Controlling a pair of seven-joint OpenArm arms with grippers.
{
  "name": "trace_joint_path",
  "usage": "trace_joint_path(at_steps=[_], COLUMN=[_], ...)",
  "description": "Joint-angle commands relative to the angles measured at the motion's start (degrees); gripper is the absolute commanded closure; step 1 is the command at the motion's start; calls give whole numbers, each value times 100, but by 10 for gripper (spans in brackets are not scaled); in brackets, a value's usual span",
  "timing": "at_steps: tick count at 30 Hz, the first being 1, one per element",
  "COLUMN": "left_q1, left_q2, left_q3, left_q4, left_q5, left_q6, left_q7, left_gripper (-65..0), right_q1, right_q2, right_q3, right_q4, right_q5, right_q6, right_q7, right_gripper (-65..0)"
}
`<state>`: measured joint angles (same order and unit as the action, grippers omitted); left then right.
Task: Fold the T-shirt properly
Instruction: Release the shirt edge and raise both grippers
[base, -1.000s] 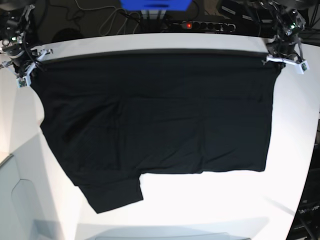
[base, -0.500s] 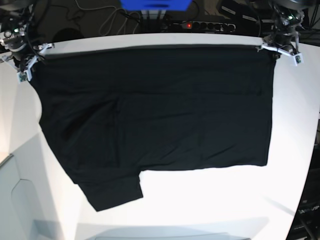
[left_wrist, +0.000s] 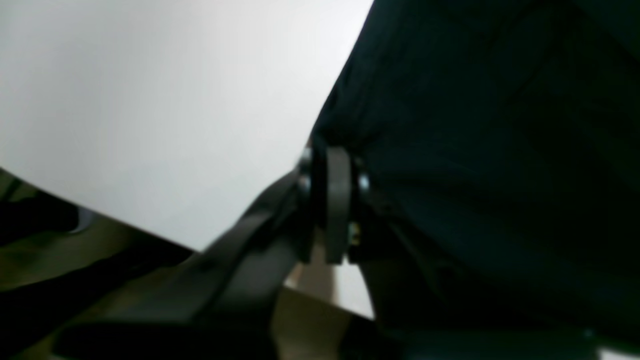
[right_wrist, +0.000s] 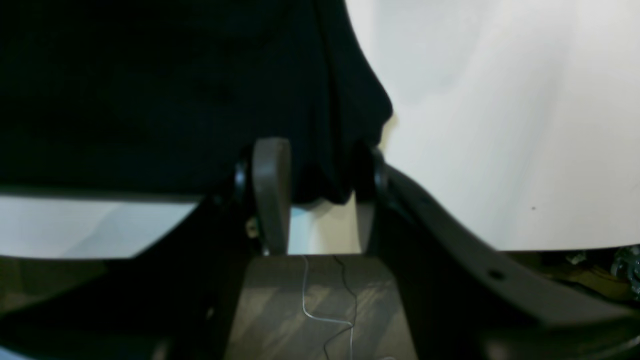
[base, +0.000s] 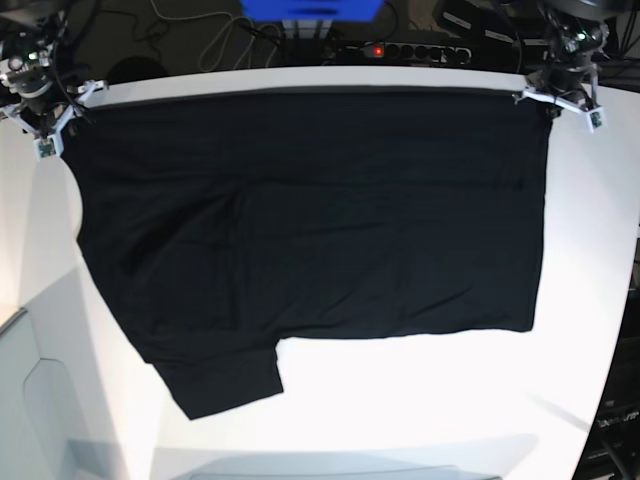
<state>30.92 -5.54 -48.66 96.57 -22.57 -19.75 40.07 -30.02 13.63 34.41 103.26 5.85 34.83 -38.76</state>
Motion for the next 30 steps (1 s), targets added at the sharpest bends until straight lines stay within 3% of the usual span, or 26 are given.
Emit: trace_joint_path(at_steps=[1,4,6,10,18,22,27,30], left_q1=[51,16,25,-28,-221,-362,-520,-775], left_q2=[-83,-57,-57,-31,-66,-48,-39,-66], left_q3=[-52,-61,-61,-298,-536,-527,-545,-553], left_q4=[132,228,351,659,1072,1151,1160,1134], left_q5=[151,441,441,433,450,433,424,424], left_q6=[10,-34,-16,1,10,-34,-43,-16], left_q7=[-126,-126,-126,-126,-126,-126,-126,-135], left_gripper=[-79,-200,-246,-256,-267,-337,-439,-455], right_q1=[9,9,35,343,1134,1679,2435,3015], right_q2=[83,83,22,-224,-259,-242,-180,-145], right_q3=[80,80,123,370,343,141,-351,-694], right_q4=[175,447,676,984,948,940,887,526], right_q5=[26,26,26,0,-9,-18,-18,-18], right_q6=[38,38,38,38,38,38,38,38], right_q7=[101,92,74,48,39,-23,-612,-787], right_gripper=[-224,-224,-224,-225,-228,-278,-315,-318])
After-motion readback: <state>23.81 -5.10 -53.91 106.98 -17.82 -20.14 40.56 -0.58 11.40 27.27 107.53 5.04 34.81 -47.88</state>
